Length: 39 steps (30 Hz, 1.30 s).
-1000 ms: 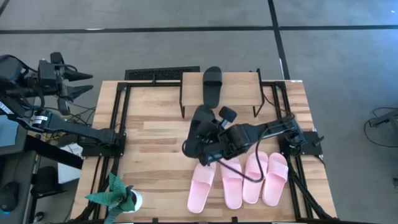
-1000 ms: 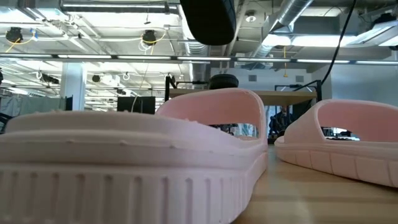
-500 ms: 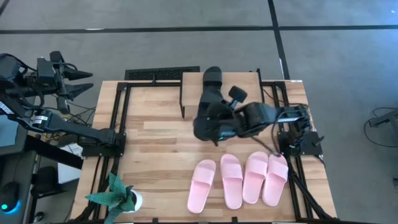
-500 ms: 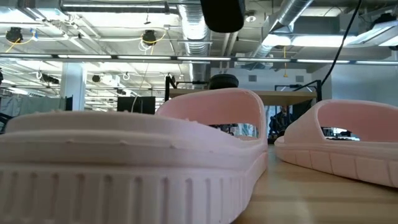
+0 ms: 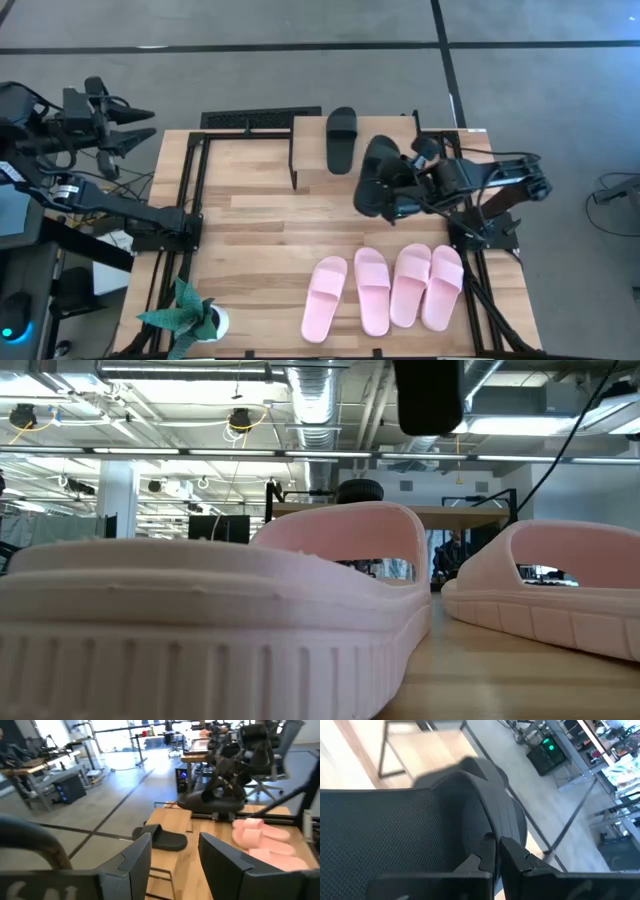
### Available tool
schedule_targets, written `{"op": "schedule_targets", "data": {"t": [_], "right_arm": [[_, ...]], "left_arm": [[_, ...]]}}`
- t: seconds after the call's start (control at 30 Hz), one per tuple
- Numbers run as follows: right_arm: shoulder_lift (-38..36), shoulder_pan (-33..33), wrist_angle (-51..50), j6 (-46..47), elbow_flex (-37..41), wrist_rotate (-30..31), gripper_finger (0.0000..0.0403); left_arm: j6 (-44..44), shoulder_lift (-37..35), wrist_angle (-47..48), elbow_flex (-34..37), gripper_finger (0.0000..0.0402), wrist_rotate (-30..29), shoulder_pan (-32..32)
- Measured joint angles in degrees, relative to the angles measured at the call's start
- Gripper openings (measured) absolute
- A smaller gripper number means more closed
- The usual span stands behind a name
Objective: Pick and place slides into the shelf
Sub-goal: Put the black slipper on the shelf
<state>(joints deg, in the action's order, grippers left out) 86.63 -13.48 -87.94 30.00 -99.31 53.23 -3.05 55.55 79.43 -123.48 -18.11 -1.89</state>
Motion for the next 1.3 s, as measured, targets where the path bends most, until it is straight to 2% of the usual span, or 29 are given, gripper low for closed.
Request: {"op": "schedule_targets", "data": {"t": [0.17, 0.43, 0.6, 0.7, 0.93, 1.07, 1.17, 1.3], "right_arm": [[-7.23, 2.21, 3.79, -3.57, 11.21, 0.02, 0.0000], [-20.02, 11.27, 22.57, -26.21, 26.89, -1.58, 0.0000], [-27.93, 20.17, 36.23, -42.78, 32.96, -10.71, 0.0000], [-30.77, 25.86, 40.50, -50.02, 34.41, -16.75, 0.0000], [-29.91, 36.65, 44.61, -57.34, 34.41, -29.27, 0.0000], [-26.06, 39.54, 48.35, -57.82, 34.45, -32.07, 0.0000], [-22.99, 40.77, 51.05, -59.70, 34.45, -32.61, 0.0000], [-19.44, 43.05, 53.30, -61.59, 34.45, -33.71, 0.0000]], "left_arm": [[0.18, 2.98, -0.51, 0.00, 0.0153, -4.38, 0.00], [1.07, 9.54, -2.00, 0.00, 0.0153, -6.73, -0.01], [-1.92, 13.11, -8.58, 0.02, 0.0153, -6.64, 0.00], [-3.75, 14.57, -11.16, 0.02, 0.0153, -6.70, 0.00], [-9.36, 17.84, -13.12, 0.00, 0.0153, -10.39, -0.02], [-14.77, 19.08, -15.69, 0.00, 0.0153, -10.82, -0.88], [-17.64, 20.14, -17.38, 0.00, 0.0153, -8.47, -2.04], [-17.36, 21.47, -17.85, -0.02, 0.0153, -7.26, -3.95]]}}
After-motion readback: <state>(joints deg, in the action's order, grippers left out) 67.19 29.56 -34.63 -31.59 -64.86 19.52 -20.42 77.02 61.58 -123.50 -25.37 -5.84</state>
